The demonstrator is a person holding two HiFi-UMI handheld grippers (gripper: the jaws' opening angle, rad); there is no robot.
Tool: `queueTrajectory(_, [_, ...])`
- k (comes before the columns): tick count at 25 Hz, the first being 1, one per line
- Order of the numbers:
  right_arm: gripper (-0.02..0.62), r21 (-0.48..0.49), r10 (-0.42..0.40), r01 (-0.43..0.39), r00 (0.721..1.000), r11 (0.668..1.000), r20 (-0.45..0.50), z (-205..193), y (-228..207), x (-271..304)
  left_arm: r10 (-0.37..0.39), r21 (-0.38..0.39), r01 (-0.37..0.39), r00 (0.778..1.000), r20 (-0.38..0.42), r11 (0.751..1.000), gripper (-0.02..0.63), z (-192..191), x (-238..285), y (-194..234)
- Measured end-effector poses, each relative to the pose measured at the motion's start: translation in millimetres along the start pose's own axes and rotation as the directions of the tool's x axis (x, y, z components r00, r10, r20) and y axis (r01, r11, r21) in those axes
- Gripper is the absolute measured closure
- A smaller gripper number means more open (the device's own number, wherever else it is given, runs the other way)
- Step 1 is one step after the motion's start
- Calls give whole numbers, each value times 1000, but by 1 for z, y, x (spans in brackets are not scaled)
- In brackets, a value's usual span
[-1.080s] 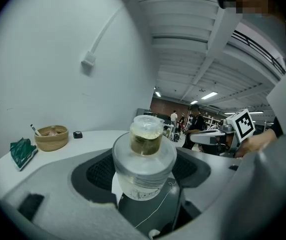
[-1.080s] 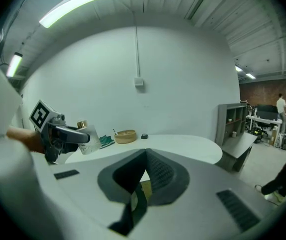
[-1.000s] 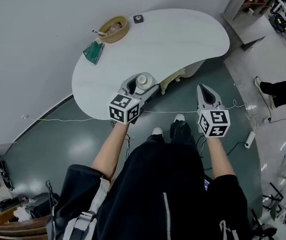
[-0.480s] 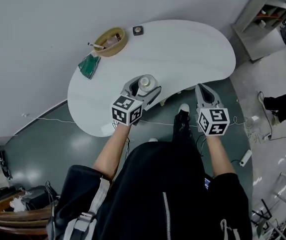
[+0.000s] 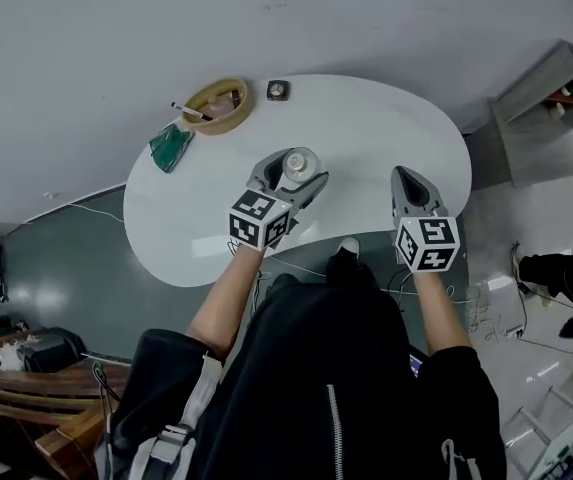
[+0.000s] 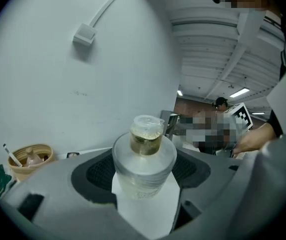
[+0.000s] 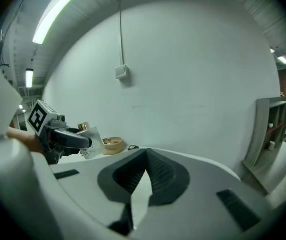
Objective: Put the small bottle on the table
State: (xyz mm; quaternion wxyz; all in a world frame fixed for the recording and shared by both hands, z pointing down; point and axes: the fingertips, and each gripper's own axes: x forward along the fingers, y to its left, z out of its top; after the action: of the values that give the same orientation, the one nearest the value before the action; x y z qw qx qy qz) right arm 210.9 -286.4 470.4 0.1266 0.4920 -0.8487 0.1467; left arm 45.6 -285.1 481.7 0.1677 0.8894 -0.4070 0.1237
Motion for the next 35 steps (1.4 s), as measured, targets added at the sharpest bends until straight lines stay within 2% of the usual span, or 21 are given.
queueTrajectory(4, [592,-25,53,-53,999,998,-6,18,-23,28,47,-12,-47,999,18,999,268,19,27,8])
queueTrajectory(8, [592,-32,78,-79,997,996,-14,25,-28,49,60,-11,-60,998,9,998,268,25,42,18])
queueTrajectory(16, [592,10,46,-45,998,999,-45,13,-35,64,38,-17,-39,998,-42,999,268,14,60,39])
queueTrajectory(27, [592,72,-19,29,991,997,-135,-38,-44,80,-50,-20,47,981,-189,999,268,-58,99,52])
queueTrajectory(35, [592,84,-44,59,985,995,-168,-56,-42,93,-60,33,70,972,-229,997,268,-92,133,70])
